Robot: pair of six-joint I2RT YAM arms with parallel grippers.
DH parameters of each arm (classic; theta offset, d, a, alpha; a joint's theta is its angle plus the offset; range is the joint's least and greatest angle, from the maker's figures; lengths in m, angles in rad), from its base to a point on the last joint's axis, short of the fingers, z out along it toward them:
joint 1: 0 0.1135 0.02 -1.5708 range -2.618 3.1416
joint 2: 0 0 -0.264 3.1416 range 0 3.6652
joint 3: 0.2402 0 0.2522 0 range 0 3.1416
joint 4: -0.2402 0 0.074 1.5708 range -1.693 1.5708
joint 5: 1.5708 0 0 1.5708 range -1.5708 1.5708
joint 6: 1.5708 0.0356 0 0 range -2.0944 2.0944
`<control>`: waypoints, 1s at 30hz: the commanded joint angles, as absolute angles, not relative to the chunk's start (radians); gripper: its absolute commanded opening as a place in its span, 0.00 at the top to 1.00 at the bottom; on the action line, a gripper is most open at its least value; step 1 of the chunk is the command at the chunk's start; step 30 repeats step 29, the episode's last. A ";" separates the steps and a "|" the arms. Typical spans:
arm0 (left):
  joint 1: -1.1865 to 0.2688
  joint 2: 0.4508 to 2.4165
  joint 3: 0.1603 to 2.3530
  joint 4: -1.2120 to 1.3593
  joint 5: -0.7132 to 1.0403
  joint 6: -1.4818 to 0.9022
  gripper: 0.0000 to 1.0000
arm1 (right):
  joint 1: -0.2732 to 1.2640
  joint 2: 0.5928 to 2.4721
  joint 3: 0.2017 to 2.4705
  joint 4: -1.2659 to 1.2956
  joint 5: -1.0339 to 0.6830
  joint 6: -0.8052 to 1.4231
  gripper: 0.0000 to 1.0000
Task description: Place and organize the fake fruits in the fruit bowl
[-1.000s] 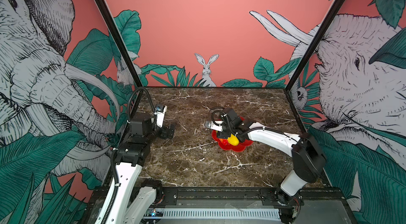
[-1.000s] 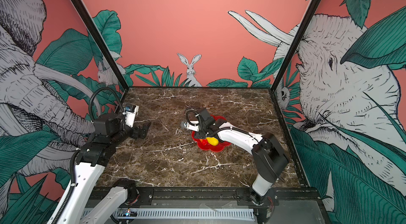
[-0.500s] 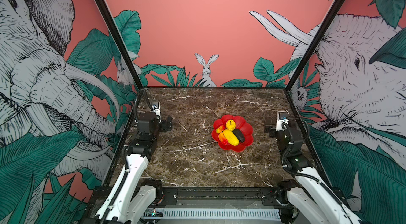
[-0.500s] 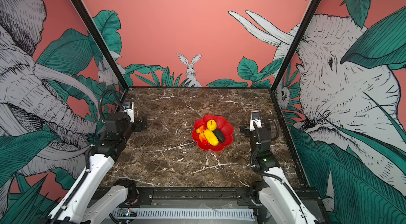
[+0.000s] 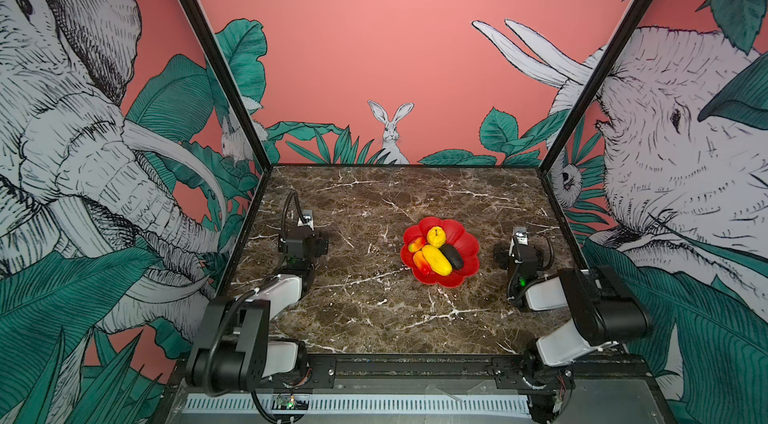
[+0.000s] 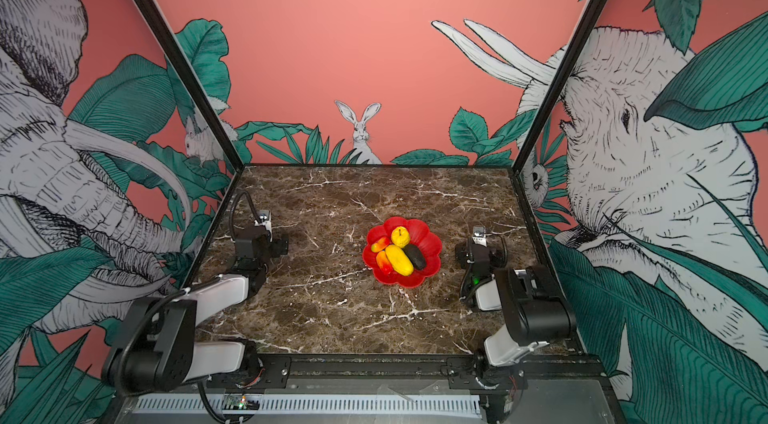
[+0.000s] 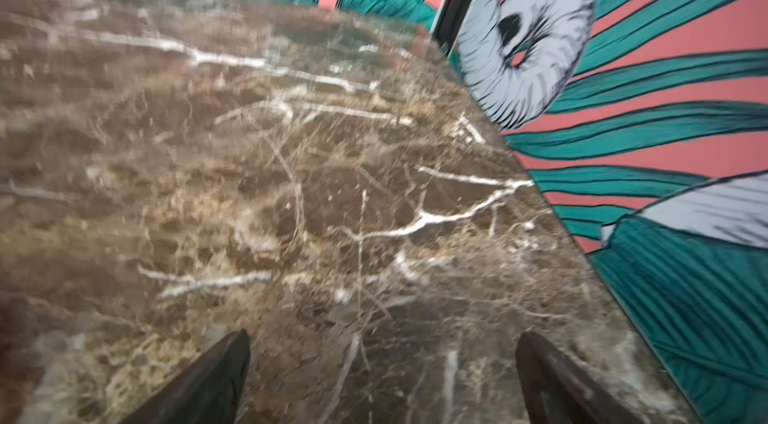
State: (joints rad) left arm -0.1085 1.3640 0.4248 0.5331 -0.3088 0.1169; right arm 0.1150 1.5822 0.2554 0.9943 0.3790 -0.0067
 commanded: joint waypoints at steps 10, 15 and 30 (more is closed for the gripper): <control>-0.060 1.552 0.405 0.883 -0.153 0.092 0.00 | 0.071 1.553 0.376 0.946 0.287 0.014 0.01; -0.060 1.551 0.402 0.888 -0.152 0.092 0.00 | 0.071 1.553 0.373 0.952 0.290 0.012 0.01; -0.060 1.554 0.416 0.867 -0.086 0.119 0.00 | 0.072 1.553 0.373 0.952 0.293 0.015 0.01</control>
